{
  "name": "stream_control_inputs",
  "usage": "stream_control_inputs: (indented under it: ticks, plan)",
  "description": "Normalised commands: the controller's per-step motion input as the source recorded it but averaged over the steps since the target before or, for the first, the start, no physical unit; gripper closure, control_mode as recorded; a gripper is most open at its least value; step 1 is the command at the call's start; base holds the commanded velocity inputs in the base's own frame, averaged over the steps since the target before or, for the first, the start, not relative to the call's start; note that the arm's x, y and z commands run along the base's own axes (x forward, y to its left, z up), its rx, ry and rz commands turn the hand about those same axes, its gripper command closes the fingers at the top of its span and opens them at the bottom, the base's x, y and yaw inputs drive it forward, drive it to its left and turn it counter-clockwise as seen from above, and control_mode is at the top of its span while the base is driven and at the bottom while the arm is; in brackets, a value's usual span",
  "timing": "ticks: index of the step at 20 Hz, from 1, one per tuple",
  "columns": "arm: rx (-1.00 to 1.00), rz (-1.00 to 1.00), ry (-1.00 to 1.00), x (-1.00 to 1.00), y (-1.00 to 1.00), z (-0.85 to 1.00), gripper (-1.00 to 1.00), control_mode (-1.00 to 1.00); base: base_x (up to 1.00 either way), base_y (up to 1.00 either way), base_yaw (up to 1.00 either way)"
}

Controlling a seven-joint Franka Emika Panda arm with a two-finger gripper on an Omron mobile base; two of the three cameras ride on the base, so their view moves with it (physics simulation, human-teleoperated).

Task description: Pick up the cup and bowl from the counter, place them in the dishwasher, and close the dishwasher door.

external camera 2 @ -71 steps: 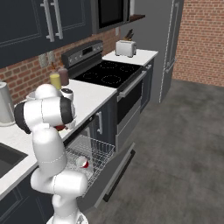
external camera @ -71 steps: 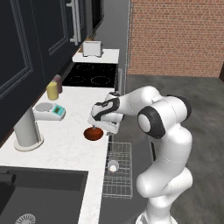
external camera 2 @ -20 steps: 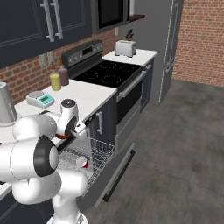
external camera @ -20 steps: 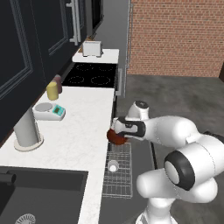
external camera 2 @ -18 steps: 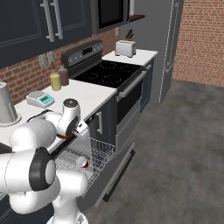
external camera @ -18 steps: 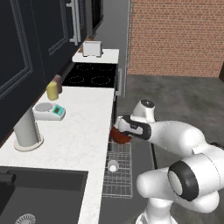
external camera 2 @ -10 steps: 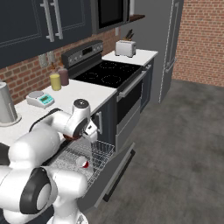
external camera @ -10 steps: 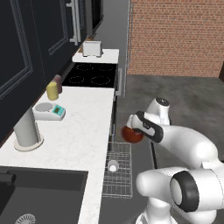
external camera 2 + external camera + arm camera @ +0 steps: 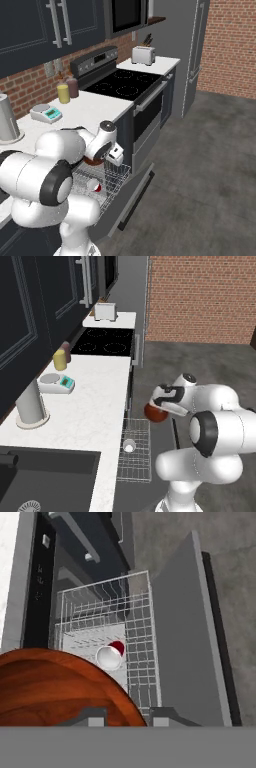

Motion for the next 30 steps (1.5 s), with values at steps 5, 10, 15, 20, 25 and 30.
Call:
stream_control_inputs:
  ticks: [5,10,15,20,25,30]
  plan:
    - [0.00,0.18,-0.01,0.50,-0.12,-0.62,1.00,-1.00,0.00,0.00,0.00]
    - [0.00,0.22,-0.03,0.41,-0.10,-0.50,1.00,-1.00,0.00,0.00,0.00]
    - [0.00,0.13,-0.02,0.55,-0.04,-0.43,1.00,-1.00,0.00,0.00,0.00]
    - [0.00,0.03,-0.04,0.53,0.00,-0.41,1.00,-1.00,0.00,0.00,0.00]
    - [0.00,0.01,-0.04,0.50,0.00,-0.46,1.00,-1.00,0.00,0.00,0.00]
    - [0.00,0.01,-0.07,0.52,0.05,-0.43,1.00,-1.00,0.00,0.00,0.00]
